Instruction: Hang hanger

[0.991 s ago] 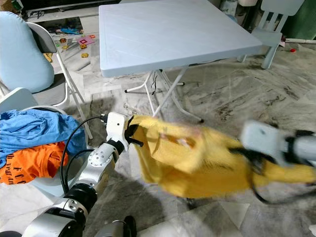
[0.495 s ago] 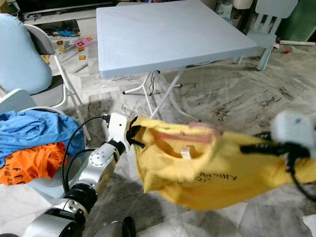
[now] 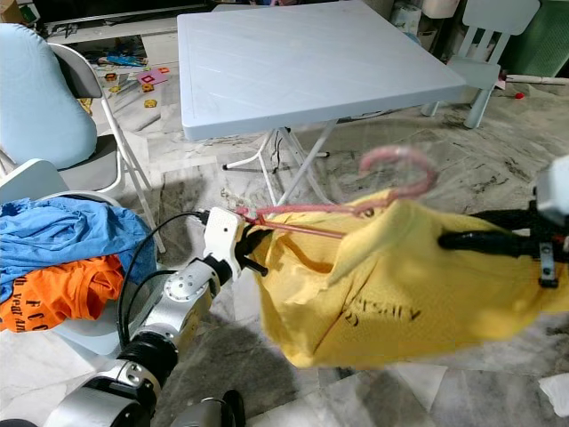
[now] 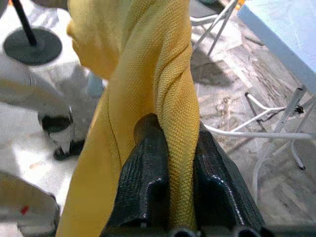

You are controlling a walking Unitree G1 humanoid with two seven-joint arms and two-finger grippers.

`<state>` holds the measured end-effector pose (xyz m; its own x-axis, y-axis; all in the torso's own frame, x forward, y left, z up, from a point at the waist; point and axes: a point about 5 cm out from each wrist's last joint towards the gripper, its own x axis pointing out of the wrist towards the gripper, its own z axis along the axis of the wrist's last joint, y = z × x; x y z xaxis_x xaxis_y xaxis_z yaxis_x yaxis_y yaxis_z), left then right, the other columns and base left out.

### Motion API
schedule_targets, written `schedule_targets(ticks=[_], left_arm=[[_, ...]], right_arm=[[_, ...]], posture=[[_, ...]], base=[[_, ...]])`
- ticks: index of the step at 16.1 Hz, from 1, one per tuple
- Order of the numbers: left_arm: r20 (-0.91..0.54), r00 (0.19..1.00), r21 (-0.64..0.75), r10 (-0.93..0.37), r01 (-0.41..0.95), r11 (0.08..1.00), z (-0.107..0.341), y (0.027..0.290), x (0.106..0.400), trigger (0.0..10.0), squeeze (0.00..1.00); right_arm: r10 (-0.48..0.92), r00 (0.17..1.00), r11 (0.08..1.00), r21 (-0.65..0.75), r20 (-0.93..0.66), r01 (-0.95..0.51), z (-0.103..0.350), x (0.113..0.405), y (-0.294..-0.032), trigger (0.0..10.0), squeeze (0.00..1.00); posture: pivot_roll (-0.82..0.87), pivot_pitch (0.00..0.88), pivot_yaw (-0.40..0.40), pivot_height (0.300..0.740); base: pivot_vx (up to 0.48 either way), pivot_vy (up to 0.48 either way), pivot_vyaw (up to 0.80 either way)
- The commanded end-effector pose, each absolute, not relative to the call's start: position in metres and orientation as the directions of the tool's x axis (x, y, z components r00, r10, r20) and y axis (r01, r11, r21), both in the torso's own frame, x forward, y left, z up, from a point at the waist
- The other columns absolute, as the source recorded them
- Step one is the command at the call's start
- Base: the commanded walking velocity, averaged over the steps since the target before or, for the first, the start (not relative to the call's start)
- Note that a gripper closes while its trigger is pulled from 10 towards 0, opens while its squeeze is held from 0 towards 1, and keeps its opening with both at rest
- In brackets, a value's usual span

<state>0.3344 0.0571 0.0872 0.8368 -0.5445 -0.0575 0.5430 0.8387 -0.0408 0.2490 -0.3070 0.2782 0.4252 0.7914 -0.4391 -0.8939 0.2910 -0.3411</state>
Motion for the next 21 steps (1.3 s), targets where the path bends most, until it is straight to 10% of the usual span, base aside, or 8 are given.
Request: schedule_targets(ticks=[1, 2, 3, 8, 21], left_arm=[[-0.109, 0.878, -0.088, -0.465, 0.458, 0.885, 0.075, 0.072, 0.332, 9.7, 0.00], [-0.094, 0.908, -0.103, -0.409, 0.400, 0.911, 0.077, 0.075, 0.335, 10.0, 0.24], [-0.076, 0.936, -0.129, -0.345, 0.334, 0.934, 0.080, 0.080, 0.338, 10.0, 1.00], [-0.062, 0.900, -0.083, -0.432, 0.427, 0.900, 0.083, 0.067, 0.334, 10.0, 1.00], [-0.023, 0.908, 0.097, -0.419, 0.419, 0.903, 0.077, 0.070, 0.320, 10.0, 1.00]], right_arm=[[0.805, 0.523, 0.409, -0.375, -0.281, -0.832, 0.297, 0.253, -0.312, 10.0, 0.00], [0.791, 0.545, 0.435, -0.371, -0.277, -0.821, 0.287, 0.257, -0.307, 10.0, 0.00], [0.789, 0.560, 0.460, -0.362, -0.252, -0.811, 0.272, 0.261, -0.296, 10.0, 0.00], [0.702, 0.712, 0.686, -0.240, -0.033, -0.687, 0.215, 0.294, -0.220, 10.0, 0.00], [0.313, 0.936, 0.906, -0.244, -0.159, -0.345, 0.135, 0.327, -0.193, 10.0, 0.00]], posture=[[-0.11, 0.099, 0.032, 0.740], [-0.11, 0.099, 0.032, 0.740], [-0.11, 0.098, 0.034, 0.740], [-0.10, 0.096, 0.037, 0.740], [-0.06, 0.092, 0.015, 0.740]], base=[[0.000, 0.000, 0.00], [0.000, 0.000, 0.00], [0.000, 0.000, 0.00], [0.000, 0.000, 0.00], [0.000, 0.000, 0.00]])
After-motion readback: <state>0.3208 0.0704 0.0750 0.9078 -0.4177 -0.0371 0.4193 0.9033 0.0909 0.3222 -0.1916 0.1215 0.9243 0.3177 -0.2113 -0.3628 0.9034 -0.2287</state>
